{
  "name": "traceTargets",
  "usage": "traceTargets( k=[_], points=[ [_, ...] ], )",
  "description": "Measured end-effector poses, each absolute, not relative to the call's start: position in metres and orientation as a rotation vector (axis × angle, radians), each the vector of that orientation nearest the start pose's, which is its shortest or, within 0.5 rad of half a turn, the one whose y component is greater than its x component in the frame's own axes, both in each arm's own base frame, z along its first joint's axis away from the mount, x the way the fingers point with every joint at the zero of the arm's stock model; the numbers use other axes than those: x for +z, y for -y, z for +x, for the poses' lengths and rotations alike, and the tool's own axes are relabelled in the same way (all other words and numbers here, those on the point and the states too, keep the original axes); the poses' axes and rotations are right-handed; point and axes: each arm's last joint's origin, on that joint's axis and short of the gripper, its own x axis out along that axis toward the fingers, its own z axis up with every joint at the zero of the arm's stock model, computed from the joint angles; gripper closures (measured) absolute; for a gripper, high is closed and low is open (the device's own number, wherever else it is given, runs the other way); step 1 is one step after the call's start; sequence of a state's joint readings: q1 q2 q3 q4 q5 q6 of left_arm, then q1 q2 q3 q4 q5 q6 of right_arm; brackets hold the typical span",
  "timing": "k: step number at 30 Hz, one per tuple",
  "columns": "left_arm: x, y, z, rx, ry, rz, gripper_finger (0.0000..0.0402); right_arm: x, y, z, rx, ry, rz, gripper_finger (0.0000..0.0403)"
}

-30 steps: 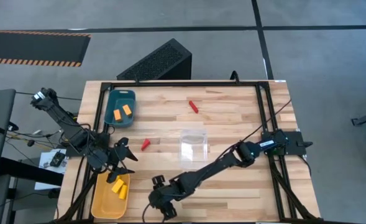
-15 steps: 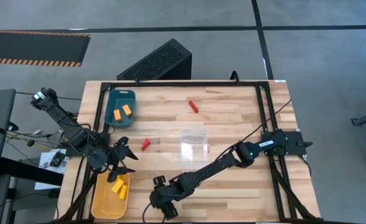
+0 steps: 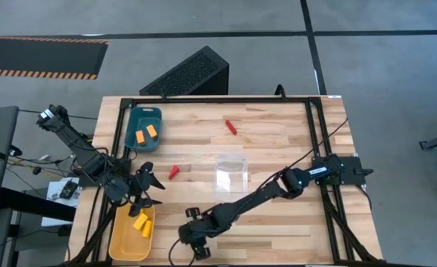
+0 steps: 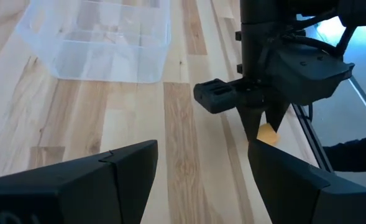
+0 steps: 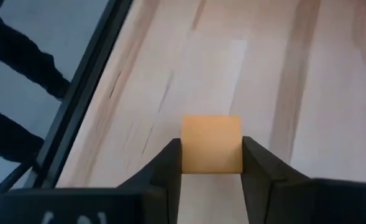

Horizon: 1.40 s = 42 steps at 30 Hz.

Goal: Sort & place blocks by color
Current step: Put the orange block into the blue bin

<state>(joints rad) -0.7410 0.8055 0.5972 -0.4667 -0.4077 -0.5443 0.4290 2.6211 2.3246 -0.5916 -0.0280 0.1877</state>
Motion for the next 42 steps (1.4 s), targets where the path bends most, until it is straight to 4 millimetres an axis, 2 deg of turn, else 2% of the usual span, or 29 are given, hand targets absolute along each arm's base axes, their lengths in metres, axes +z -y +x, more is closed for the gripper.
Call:
traceTargets(
  k=[4, 9, 11, 15, 19, 21, 23, 25, 28, 30, 36, 39, 42],
  points=[
    [0.243, 0.101, 0.128, -0.133, -0.619, -0.151, 0.0164, 0.151, -0.222, 0.506, 0.222, -1.011, 0.116, 0.0268],
    [0.246, 0.098, 0.129, -0.091, -0.581, -0.145, 0.0164, 0.173, -0.203, 0.497, 0.123, -1.1, 0.164, 0.0273],
    [0.247, 0.095, 0.131, -0.046, -0.557, -0.135, 0.0164, 0.188, -0.198, 0.495, 0.131, -1.087, 0.154, 0.0272],
    [0.25, 0.086, 0.14, 0.011, -0.513, -0.138, 0.0164, 0.233, -0.192, 0.486, 0.169, -0.998, 0.126, 0.0265],
    [0.259, 0.073, 0.152, 0.048, -0.435, -0.189, 0.0164, 0.268, -0.185, 0.467, 0.135, -0.984, -0.044, 0.0266],
    [0.264, 0.067, 0.158, 0.058, -0.386, -0.219, 0.0164, 0.277, -0.176, 0.457, 0.106, -1.017, -0.146, 0.0267],
    [0.269, 0.058, 0.164, 0.078, -0.332, -0.244, 0.0164, 0.277, -0.162, 0.451, 0.1, -1.054, -0.196, 0.0267],
    [0.273, 0.05, 0.171, 0.112, -0.278, -0.249, 0.0164, 0.268, -0.145, 0.448, 0.124, -1.088, -0.201, 0.0264],
    [0.278, 0.036, 0.177, 0.182, -0.223, -0.248, 0.0164, 0.25, -0.118, 0.44, 0.198, -1.081, -0.133, 0.0263],
    [0.28, 0.027, 0.179, 0.245, -0.191, -0.278, 0.0164, 0.249, -0.101, 0.428, 0.258, -1.021, -0.08, 0.0267],
    [0.279, 0.011, 0.179, 0.447, -0.143, -0.388, 0.0164, 0.273, -0.049, 0.375, 0.364, -0.783, -0.013, 0.0269],
    [0.278, 0.006, 0.181, 0.548, -0.1, -0.447, 0.0164, 0.292, -0.021, 0.344, 0.349, -0.671, -0.038, 0.0262],
    [0.28, 0.002, 0.187, 0.603, -0.018, -0.541, 0.0164, 0.3, 0.006, 0.317, 0.295, -0.6, -0.054, 0.0261]
  ],
)
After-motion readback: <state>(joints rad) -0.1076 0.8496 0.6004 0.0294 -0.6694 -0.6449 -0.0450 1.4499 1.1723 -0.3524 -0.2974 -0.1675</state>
